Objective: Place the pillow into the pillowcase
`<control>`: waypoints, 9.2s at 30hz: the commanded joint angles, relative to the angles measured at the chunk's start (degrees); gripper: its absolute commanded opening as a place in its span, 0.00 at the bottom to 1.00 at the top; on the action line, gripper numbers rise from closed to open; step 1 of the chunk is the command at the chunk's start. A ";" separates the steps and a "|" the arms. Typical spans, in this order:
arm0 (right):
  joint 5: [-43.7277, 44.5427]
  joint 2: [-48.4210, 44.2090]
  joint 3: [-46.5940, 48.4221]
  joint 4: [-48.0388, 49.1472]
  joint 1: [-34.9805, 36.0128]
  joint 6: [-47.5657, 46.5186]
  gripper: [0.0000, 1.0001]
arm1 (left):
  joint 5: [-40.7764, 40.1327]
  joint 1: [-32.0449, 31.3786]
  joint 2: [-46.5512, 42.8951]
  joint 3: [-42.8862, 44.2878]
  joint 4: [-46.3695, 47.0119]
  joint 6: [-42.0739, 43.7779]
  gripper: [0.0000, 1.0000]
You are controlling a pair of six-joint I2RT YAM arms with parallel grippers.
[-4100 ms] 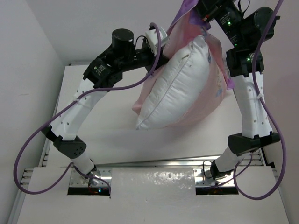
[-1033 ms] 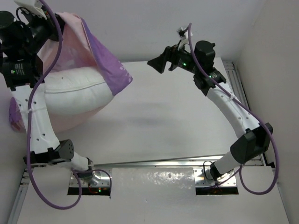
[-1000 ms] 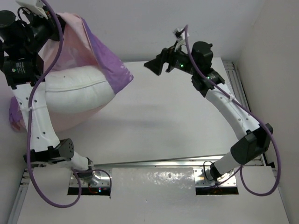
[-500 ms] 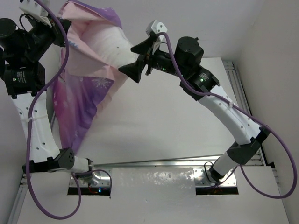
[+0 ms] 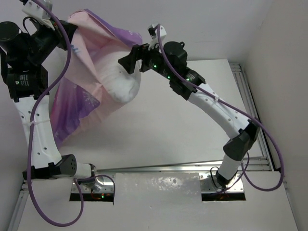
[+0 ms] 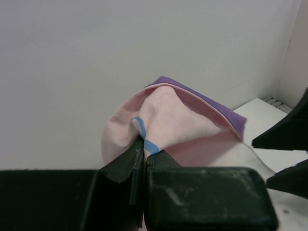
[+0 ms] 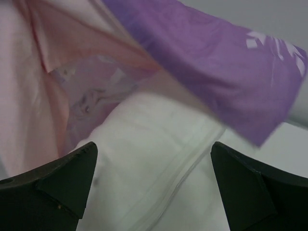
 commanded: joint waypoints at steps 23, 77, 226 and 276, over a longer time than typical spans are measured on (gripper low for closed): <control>-5.91 7.76 -14.90 16.44 0.04 25.09 0.04 | -2.10 -7.55 -3.97 -9.86 4.77 3.86 0.00; -8.62 27.27 -3.73 -3.59 -0.93 -15.09 0.00 | -24.16 -9.31 4.13 -63.21 -9.47 3.41 0.07; -3.08 9.87 -33.09 11.87 5.40 4.52 0.52 | -18.72 -25.13 14.41 -65.15 19.00 -4.66 0.27; -5.83 8.28 -33.36 7.12 -3.47 5.12 0.07 | 3.85 -25.22 -1.67 -51.37 -13.84 18.60 0.00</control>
